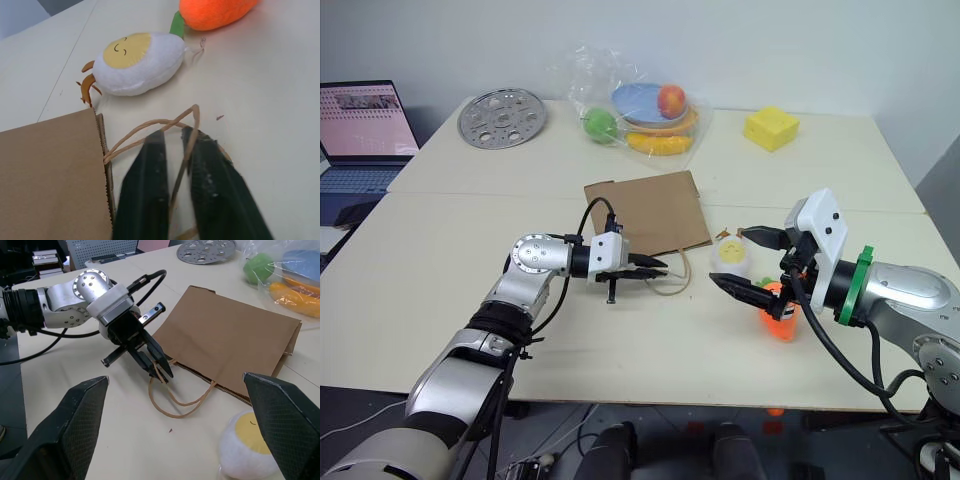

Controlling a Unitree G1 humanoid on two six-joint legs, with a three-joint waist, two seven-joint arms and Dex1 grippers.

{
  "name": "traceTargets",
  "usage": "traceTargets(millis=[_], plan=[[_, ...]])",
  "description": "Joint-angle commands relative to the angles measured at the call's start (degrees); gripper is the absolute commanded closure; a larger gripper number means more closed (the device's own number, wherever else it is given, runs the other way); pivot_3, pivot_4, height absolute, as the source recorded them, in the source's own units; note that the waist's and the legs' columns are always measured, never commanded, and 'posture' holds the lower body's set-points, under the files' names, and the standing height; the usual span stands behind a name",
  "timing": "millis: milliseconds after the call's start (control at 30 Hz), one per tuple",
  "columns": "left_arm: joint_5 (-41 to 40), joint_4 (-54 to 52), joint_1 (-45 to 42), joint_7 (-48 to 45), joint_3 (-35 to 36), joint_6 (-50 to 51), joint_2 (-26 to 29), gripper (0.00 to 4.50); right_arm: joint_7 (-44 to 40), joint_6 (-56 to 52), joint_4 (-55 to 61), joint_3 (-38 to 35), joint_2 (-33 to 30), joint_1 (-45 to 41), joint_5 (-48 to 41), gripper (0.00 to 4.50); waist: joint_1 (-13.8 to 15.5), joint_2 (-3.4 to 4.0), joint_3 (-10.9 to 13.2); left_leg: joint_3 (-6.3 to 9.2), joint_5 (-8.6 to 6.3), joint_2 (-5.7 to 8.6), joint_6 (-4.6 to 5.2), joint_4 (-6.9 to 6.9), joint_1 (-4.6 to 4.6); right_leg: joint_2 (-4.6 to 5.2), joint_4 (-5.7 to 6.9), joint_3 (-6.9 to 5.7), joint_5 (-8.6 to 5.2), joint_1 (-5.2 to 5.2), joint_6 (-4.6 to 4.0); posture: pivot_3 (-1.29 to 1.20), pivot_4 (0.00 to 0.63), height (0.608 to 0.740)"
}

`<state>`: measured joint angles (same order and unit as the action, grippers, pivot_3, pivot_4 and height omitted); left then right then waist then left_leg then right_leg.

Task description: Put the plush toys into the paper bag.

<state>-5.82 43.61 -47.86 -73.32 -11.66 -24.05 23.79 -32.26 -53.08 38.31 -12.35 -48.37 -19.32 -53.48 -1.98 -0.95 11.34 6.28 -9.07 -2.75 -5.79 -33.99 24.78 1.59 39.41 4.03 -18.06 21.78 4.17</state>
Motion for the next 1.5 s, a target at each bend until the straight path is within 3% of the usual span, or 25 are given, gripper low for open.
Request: traceTargets(millis=[33, 133, 267, 367, 467, 600, 767, 833, 1133, 1500], plan=[[-5.8, -5.8, -2.2, 0.1, 4.1, 10.1, -0.2, 4.46, 0.2, 1.5, 0.9, -1.5, -0.1, -0.5, -0.1, 0.0, 0.0, 0.0, 0.0, 0.01, 0.0, 0.0, 0.0, 0.0, 0.0, 0.0, 0.01, 0.0, 0.0, 0.0, 0.0, 0.0, 0.15, 0.74], [-13.0, -11.7, -4.9, -0.8, 7.9, 24.8, 0.6, 4.46, 3.2, 2.8, 0.8, -0.2, 1.8, -0.4, 3.0, 0.0, -0.1, -0.01, 0.0, 0.03, 0.0, 0.0, 0.0, -0.01, 0.0, -0.01, 0.02, -0.01, 0.0, 0.0, 0.0, 0.0, 0.15, 0.74], [-17.4, -17.6, -7.6, 0.6, 10.8, 37.2, 2.6, 4.46, 9.3, 3.2, 1.9, 4.0, 7.5, -0.5, 6.4, 0.0, -0.4, -0.01, 0.0, 0.06, 0.0, -0.01, -0.01, -0.02, 0.0, -0.02, 0.05, -0.02, -0.01, 0.0, 0.01, 0.0, 0.15, 0.74], [-17.6, -19.7, -7.9, 1.5, 11.1, 40.9, 3.5, 4.46, 11.1, 3.4, 2.2, 6.1, 9.6, -0.9, 8.5, 0.0, -0.9, 0.01, 0.0, 0.07, 0.0, -0.01, -0.01, -0.01, -0.02, -0.02, 0.08, -0.03, -0.01, 0.0, 0.01, 0.0, 0.15, 0.74], [-17.1, -19.9, -8.3, 2.8, 11.7, 40.4, 3.6, 4.5, 15.1, 3.1, -1.0, 11.1, 15.7, -4.1, 11.5, 0.52, -1.2, 0.0, 0.0, 0.09, 0.01, -0.03, -0.01, -0.02, -0.03, -0.05, 0.09, -0.04, 0.0, 0.0, 0.0, 0.0, 0.15, 0.74], [-17.8, -21.2, -8.0, 2.5, 11.9, 41.2, 3.9, 4.5, 19.1, 7.4, -11.4, 17.7, 25.2, -10.6, 19.7, 2.07, -1.4, 0.0, 0.0, 0.09, 0.01, -0.03, -0.01, -0.02, -0.07, -0.07, 0.19, -0.01, 0.0, 0.02, 0.0, 0.0, 0.15, 0.74], [-18.9, -24.3, -7.4, 2.9, 12.7, 43.8, 4.2, 4.5, 18.3, 11.5, -21.5, 22.5, 32.4, -16.9, 26.4, 3.98, -1.3, 0.01, 0.0, 0.08, 0.02, -0.02, -0.01, 0.04, -0.05, -0.06, 0.3, -0.01, 0.0, 0.13, -0.01, 0.0, 0.15, 0.74], [-19.5, -26.2, -6.3, 2.3, 13.0, 45.1, 5.4, 4.5, 16.3, 14.9, -27.7, 25.9, 34.7, -18.3, 30.0, 4.48, -1.4, 0.0, 0.0, 0.09, 0.01, -0.03, -0.01, 0.04, -0.05, -0.06, 0.38, -0.03, 0.0, 0.15, -0.01, 0.0, 0.15, 0.74], [-25.3, -32.2, -5.6, 3.4, 17.5, 54.7, 11.2, 4.5, 16.6, 27.4, -53.6, 27.9, 44.3, -24.2, 41.8, 4.48, -1.7, 0.02, 0.0, 0.07, 0.02, -0.03, -0.02, 0.05, -0.03, -0.07, 0.56, -0.02, 0.0, 0.3, -0.03, 0.0, 0.15, 0.74], [-25.4, -26.8, -10.9, 15.1, 25.6, 51.1, 11.2, 4.5, 14.5, 25.1, -54.1, 30.6, 49.7, -19.0, 46.0, 4.48, -1.6, 0.01, 0.0, 0.1, 0.02, -0.04, -0.02, 0.05, -0.03, -0.08, 0.58, -0.02, 0.0, 0.31, -0.03, 0.0, 0.15, 0.74]])
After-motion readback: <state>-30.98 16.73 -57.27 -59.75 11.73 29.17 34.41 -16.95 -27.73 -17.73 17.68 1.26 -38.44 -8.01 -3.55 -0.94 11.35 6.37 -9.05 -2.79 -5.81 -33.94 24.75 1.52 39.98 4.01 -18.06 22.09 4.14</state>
